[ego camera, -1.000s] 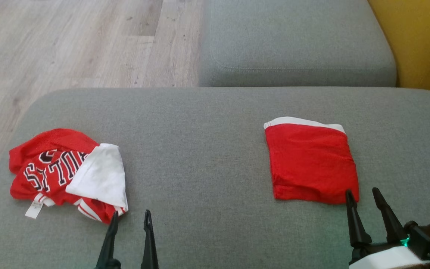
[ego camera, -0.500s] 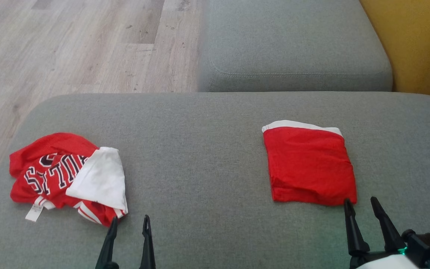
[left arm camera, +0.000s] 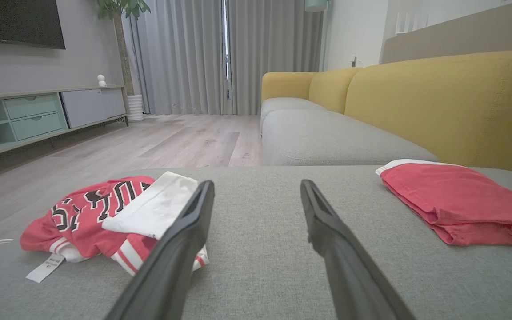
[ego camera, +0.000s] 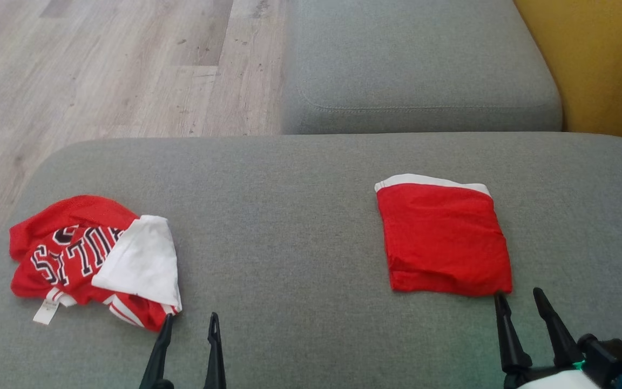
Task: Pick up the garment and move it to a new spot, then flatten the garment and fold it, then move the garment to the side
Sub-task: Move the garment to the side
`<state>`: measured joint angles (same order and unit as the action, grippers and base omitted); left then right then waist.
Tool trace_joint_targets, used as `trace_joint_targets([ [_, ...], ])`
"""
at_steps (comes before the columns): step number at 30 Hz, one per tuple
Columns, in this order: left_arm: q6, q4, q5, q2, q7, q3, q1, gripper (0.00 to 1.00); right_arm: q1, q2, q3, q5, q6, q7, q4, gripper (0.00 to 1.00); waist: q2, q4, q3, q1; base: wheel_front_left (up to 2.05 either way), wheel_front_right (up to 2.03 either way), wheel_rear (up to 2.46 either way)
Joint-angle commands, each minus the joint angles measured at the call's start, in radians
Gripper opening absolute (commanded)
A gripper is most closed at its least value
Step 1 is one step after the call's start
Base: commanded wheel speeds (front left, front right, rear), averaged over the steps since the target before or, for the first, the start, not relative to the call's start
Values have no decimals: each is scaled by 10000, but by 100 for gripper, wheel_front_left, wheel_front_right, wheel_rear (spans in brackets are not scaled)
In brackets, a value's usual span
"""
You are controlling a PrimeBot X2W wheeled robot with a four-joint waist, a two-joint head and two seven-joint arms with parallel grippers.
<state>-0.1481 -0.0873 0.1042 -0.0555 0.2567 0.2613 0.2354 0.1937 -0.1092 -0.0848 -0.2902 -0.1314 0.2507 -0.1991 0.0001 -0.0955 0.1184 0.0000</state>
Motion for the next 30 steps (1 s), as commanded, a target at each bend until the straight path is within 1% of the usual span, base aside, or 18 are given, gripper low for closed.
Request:
trace_joint_targets([
  [1, 19, 288, -89, 52, 51, -301, -331, 100, -282, -96, -229, -4, 7, 110, 261, 100, -1, 31, 10, 0, 0, 0, 0],
  [10, 27, 314, -11, 52, 51, -247, -348, 100, -310, -178, -401, -37, 7, 110, 208, 100, -1, 226, -112, 0, 0, 0, 0],
  [14, 11, 520, 282, 52, 51, -177, -464, 100, -499, -291, -505, -60, 7, 110, 110, 100, -1, 302, -446, 0, 0, 0, 0],
  [20, 11, 404, 148, 52, 51, 113, -715, 100, -1196, -554, -714, -37, 7, 110, -122, 100, -1, 402, -1129, 0, 0, 0, 0],
  [24, 134, 329, 228, 52, 51, 398, -999, 100, -1941, -769, -789, -113, 7, 110, -660, 100, -1, 429, -1672, 0, 0, 0, 0],
  [27, 137, 364, 276, 52, 51, 539, -1290, 100, -2697, -996, -991, -470, 7, 103, -1342, 100, -1, 426, -2104, 0, 0, 0, 0],
  [30, 86, 427, 264, 52, 51, 718, -1636, 100, -3555, -1227, -890, -866, 7, -164, -1993, 100, -1, 352, -2537, 0, 0, 0, 0],
])
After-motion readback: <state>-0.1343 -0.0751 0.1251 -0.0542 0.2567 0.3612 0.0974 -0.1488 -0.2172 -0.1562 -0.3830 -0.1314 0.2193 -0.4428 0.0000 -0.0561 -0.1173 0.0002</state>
